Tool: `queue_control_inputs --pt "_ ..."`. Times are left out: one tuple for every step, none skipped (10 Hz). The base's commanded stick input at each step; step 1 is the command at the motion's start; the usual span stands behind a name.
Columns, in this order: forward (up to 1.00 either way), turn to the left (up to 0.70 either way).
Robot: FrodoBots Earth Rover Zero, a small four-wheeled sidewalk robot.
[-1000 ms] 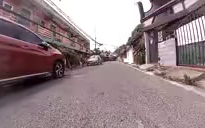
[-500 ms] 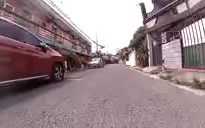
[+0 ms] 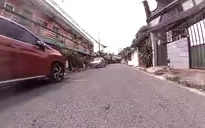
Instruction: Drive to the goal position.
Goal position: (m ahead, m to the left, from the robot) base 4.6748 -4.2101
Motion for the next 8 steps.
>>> queue_control_inputs --pt "0.50 0.04" --pt "0.50 0.06" --pt "0.50 0.06" --pt "0.50 0.06" --pt "0.50 0.06" --pt "0.50 0.06" --pt "0.50 0.06" --pt "0.50 0.06"
